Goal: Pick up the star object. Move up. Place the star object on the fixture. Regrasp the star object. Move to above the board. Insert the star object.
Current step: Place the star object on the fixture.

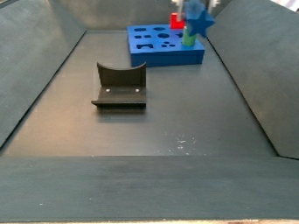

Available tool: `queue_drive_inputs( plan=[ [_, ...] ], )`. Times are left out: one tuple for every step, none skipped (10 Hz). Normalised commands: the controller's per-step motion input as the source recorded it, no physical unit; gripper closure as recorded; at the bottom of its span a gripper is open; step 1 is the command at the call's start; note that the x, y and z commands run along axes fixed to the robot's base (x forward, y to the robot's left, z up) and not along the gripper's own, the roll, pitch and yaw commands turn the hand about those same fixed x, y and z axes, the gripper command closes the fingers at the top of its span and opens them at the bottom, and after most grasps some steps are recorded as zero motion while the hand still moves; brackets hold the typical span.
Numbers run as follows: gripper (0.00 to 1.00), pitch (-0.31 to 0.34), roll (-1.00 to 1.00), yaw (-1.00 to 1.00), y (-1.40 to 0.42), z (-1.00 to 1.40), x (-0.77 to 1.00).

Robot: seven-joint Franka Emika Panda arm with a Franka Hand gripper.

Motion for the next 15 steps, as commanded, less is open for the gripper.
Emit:
queue_drive_inputs(
  plan=[
    [1.0,-0.044,-1.0,0.03,-0.05,-0.08,1.0],
    [1.0,-0.033,-1.0,0.02,-0.04,-0.08,1.0],
    [1.0,-0.019,-1.0,0.02,-0.03,-0.07,1.0],
    [1.0,0.006,-1.0,0.01,-0.02,-0.06,1.0],
    [1.0,0.023,-1.0,0.0,-0.01,-0.05,1.0],
    [1.0,0.044,-1.0,-0.01,0.01,-0.05,1.0],
    [1.0,0.054,-1.0,-0.02,0.02,-0.04,1.0],
    [1.0,0.066,-1.0,-0.04,0.03,-0.04,1.0],
    [1.0,0.074,-1.0,-0.06,0.04,-0.04,1.0],
    [1.0,0.082,-0.98,-0.08,0.05,-0.04,1.0],
    [1.0,0.078,-0.89,-0.09,0.05,-0.03,0.99],
    [1.0,0.06,-0.64,-0.09,0.05,-0.03,0.8],
    [1.0,0.054,-0.54,-0.1,0.05,-0.02,0.73],
    [1.0,0.044,-0.33,-0.1,0.05,-0.02,0.58],
    [1.0,0.033,-0.22,-0.1,0.03,-0.01,0.48]
  ],
)
